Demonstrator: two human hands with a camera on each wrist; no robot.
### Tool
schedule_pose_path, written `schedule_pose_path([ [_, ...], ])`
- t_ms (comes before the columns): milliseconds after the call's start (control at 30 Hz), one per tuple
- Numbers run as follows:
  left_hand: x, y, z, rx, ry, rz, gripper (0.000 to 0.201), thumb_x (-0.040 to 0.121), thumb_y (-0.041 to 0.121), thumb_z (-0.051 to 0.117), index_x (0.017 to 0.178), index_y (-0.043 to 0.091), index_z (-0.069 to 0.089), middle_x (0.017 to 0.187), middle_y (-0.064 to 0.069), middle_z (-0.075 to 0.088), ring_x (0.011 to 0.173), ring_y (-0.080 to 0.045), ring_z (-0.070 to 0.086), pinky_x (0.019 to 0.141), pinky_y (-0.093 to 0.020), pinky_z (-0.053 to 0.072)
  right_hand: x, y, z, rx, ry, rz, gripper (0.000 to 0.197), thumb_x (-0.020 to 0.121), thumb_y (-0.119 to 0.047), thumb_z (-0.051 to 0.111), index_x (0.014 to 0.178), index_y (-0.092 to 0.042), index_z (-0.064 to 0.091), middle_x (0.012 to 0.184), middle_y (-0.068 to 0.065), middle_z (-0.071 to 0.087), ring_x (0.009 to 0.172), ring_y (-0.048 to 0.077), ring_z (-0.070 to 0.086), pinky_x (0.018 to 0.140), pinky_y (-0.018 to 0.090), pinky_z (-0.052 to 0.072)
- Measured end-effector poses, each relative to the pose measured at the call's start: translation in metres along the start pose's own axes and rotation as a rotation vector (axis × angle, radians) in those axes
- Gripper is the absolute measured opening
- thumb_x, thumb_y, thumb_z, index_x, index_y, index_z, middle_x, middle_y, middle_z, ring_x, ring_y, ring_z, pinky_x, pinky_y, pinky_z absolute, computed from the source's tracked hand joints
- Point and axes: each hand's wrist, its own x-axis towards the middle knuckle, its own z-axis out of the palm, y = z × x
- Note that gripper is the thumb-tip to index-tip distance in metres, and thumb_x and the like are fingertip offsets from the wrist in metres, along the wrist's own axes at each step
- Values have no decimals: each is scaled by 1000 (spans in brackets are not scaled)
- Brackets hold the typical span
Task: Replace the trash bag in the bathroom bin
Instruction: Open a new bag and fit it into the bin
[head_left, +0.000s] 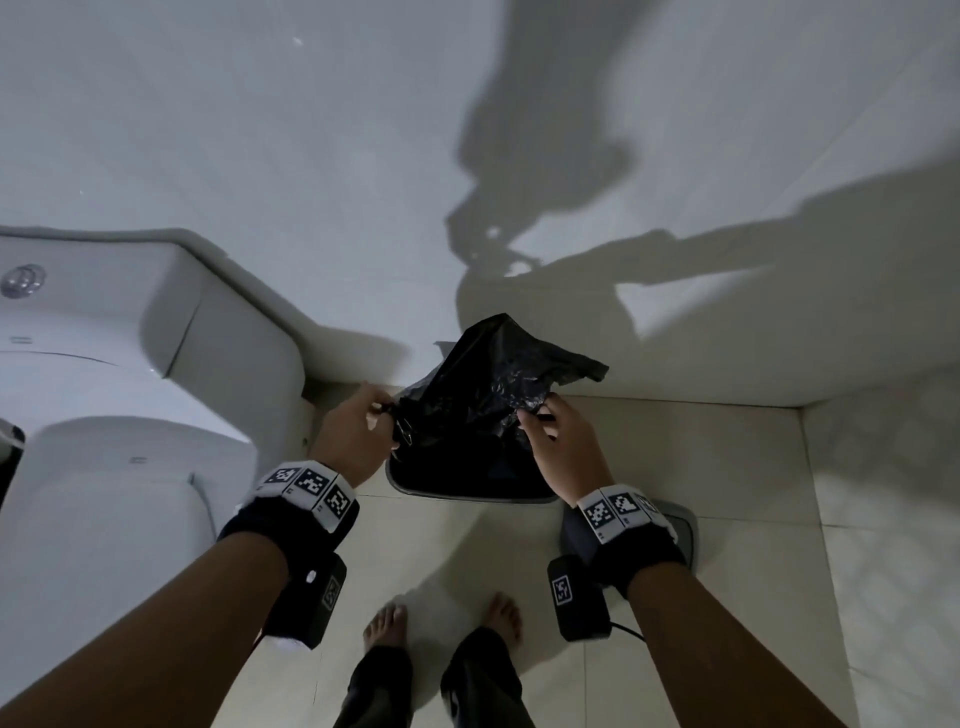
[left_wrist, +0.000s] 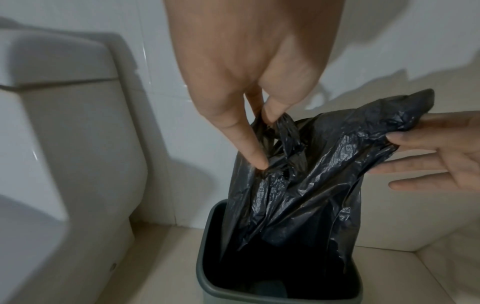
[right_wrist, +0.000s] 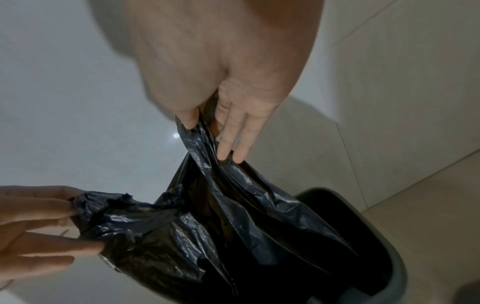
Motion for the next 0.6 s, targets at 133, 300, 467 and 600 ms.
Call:
schedule_pose_path([
  [133,26,-34,23,58,11,-11,20,88,11,51,104,16,63,99,-7,66,83,-30,68,80,-46,57,12,43,19,-31,-15,39,18,94,-25,54,108,-18,62,106,-6,65,97,10,65,89,32,52],
  [300,51,-70,55,131,63,-23,20,88,8,49,102,12,62,91,-8,67,82,-28,63,72,-31,45,30,93,48,-77,-10,73,21,95,-26,53,109,-13,62,109,3,68,100,16,66,88,36,52],
  [467,70,-85,75,124,122,-1,16,90,8,44,95,11,59,80,-5,59,70,-18,52,57,-24,35,39,139,64,-143,24,118,19,97,-21,49,102,-5,58,103,11,68,97,23,65,80,36,50],
  [600,80,-111,85,138,129,-56,15,93,12,42,83,9,53,68,0,52,62,-17,47,53,-25,31,30,178,63,-221,65,169,16,96,-18,51,92,-4,56,91,9,56,77,20,55,69,30,38],
])
